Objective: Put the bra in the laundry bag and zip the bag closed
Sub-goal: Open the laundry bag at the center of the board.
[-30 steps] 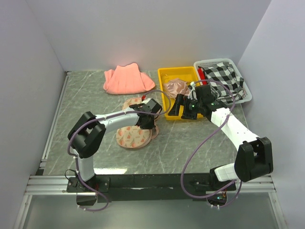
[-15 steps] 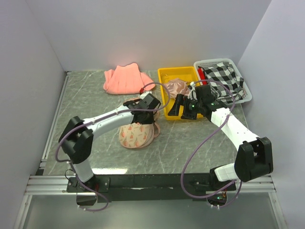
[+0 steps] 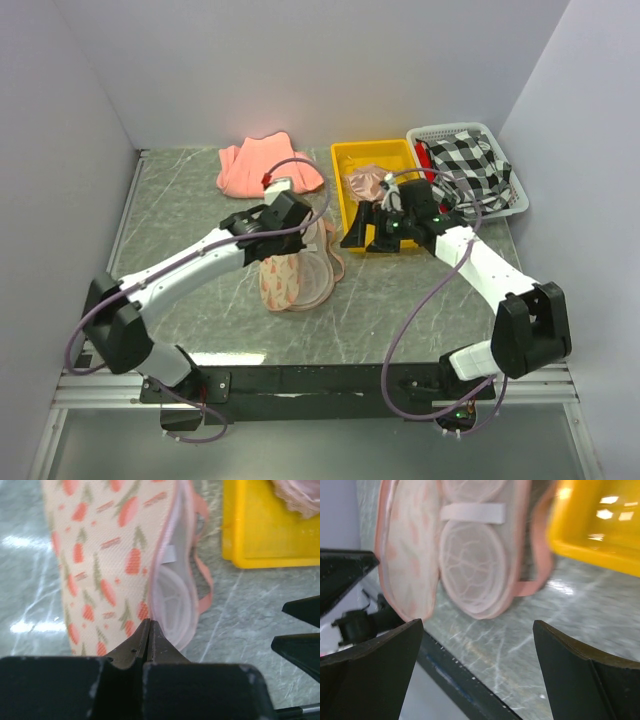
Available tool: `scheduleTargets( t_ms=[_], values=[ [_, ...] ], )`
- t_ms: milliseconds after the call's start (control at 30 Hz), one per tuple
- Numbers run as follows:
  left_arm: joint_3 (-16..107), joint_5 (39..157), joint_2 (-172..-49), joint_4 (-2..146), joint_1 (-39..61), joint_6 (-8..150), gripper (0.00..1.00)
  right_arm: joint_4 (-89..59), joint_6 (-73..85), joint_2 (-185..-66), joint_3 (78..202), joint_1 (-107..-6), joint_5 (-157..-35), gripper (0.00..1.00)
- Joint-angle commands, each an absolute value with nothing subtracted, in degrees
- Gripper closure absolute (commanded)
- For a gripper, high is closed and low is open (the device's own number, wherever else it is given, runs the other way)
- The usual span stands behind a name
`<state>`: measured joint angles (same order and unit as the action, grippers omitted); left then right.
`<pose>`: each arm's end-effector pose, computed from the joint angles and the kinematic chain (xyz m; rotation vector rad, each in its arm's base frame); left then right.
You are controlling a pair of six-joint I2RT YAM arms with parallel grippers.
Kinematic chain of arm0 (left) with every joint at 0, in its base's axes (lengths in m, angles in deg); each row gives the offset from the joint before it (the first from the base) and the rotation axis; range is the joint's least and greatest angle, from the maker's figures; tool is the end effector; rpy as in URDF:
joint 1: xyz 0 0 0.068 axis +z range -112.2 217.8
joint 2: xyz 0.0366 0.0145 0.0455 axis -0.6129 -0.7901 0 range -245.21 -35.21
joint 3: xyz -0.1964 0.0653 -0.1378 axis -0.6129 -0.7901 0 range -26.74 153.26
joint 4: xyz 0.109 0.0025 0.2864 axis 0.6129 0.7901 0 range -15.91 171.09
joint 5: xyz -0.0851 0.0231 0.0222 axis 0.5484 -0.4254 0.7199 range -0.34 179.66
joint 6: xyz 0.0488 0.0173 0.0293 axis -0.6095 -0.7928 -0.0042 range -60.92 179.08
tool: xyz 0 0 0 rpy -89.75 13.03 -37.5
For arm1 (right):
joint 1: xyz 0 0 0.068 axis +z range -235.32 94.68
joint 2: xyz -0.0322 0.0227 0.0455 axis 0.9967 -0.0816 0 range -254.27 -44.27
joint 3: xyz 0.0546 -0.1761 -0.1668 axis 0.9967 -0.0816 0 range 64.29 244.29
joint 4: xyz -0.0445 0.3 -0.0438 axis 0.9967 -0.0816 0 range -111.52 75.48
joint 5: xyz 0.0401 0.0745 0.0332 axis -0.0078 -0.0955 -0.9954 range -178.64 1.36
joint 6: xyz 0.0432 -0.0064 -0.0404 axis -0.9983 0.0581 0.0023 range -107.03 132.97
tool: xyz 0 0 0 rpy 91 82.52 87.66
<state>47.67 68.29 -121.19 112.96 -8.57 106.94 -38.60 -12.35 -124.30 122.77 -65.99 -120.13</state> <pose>0.2702 -0.2604 0.2637 -0.1932 2.3881 -0.3233 0.3231 0.1376 0.2177 -0.1524 2.4496 1.0135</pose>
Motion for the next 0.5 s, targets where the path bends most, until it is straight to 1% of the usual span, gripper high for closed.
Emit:
scheduleTargets(
  t_ms=[0,200,333,467],
  values=[
    [42.2,63.0,-112.6,115.4,-7.6,112.8,0.99,-33.6,-14.1,-127.5,124.7,-61.8,-124.6,0.02],
    [35.2,57.6,-103.5,121.7,-5.3,120.5,0.99,-29.6,-16.7,-133.5,127.1,-58.1,-125.8,0.02],
    [28.6,57.2,-98.1,122.1,-3.5,125.4,0.99,-29.2,-16.6,-138.2,130.0,-57.0,-126.6,0.02],
    [26.5,56.9,-94.1,124.3,-2.1,128.3,0.99,-30.2,-15.7,-141.2,133.2,-56.4,-127.1,0.03]
  ],
)
